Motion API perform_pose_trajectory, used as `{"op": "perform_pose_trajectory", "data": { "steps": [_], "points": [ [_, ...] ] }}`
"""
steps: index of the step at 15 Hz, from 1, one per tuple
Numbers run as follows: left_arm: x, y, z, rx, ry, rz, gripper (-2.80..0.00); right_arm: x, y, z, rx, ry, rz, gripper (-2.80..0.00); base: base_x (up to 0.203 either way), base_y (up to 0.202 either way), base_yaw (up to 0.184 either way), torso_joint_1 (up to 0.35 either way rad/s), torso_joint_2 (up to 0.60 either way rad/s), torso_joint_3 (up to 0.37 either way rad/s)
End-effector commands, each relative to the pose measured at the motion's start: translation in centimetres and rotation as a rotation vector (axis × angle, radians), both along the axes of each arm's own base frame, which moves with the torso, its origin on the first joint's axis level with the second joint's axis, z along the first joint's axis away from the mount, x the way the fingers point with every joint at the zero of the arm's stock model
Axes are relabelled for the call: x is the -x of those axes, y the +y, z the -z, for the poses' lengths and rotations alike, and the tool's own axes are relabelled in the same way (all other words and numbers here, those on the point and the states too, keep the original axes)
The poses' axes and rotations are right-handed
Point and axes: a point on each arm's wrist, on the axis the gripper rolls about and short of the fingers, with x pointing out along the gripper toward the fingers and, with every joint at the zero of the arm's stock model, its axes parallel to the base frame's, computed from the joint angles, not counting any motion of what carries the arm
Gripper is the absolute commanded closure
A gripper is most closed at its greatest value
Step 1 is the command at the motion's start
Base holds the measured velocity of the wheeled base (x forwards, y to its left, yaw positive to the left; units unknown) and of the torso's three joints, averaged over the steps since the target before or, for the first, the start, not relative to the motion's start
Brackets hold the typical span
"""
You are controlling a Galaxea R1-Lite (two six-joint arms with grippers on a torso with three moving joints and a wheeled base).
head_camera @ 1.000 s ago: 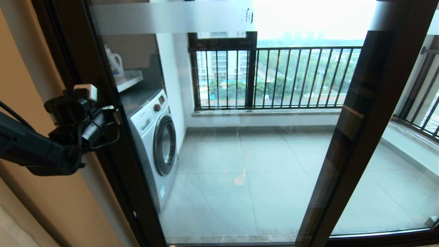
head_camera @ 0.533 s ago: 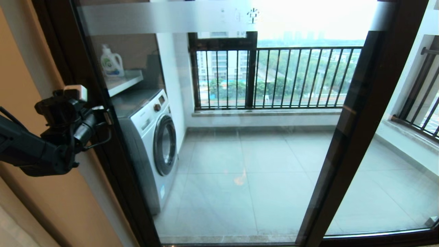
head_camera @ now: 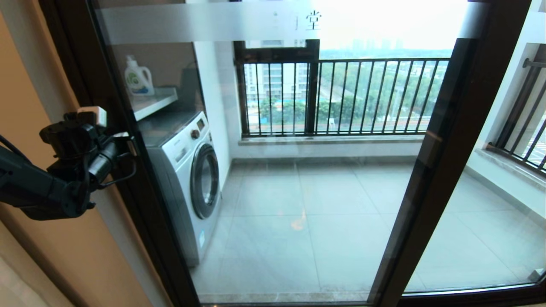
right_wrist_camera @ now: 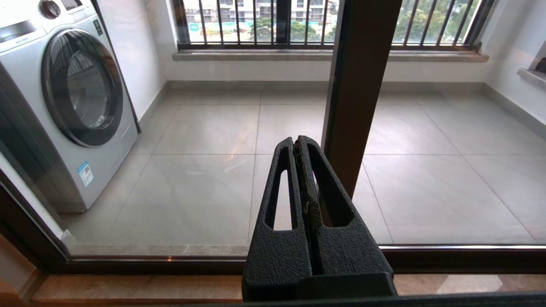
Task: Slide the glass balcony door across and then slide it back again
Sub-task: Close the slid door
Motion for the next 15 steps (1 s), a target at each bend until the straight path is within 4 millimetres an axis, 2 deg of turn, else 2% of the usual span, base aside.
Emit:
{"op": "perform_pose_trajectory", "data": {
  "steps": [1, 3, 5, 9, 12, 15],
  "points": [
    [-0.1, 0.0, -0.3, -0.001, -0.015, -0.005, 0.0, -0.1, 0.0, 0.3, 0.001, 0.008, -0.001, 0.0, 0.0, 0.0, 0.0, 0.0, 0.0, 0.0],
    [0.8, -0.4, -1.9, -0.008, -0.049, 0.004, 0.0, -0.1, 0.0, 0.3, 0.001, 0.008, -0.001, 0.0, 0.0, 0.0, 0.0, 0.0, 0.0, 0.0],
    [1.3, -1.2, -2.5, -0.01, -0.058, 0.022, 0.0, -0.1, 0.0, 0.2, 0.001, 0.008, -0.001, 0.0, 0.0, 0.0, 0.0, 0.0, 0.0, 0.0],
    [3.7, -3.0, -1.7, 0.0, 0.005, 0.103, 0.0, -0.1, 0.0, 0.3, 0.0, 0.009, -0.001, 0.0, 0.0, 0.0, 0.0, 0.0, 0.0, 0.0],
    [3.9, -3.1, -2.1, -0.001, -0.014, 0.106, 0.0, -0.1, 0.0, 0.3, 0.001, 0.008, -0.001, 0.0, 0.0, 0.0, 0.0, 0.0, 0.0, 0.0],
    [5.1, -2.8, -2.0, 0.007, -0.003, 0.098, 0.0, -0.1, 0.0, 0.3, 0.001, 0.008, -0.001, 0.0, 0.0, 0.0, 0.0, 0.0, 0.0, 0.0]
  ]
}}
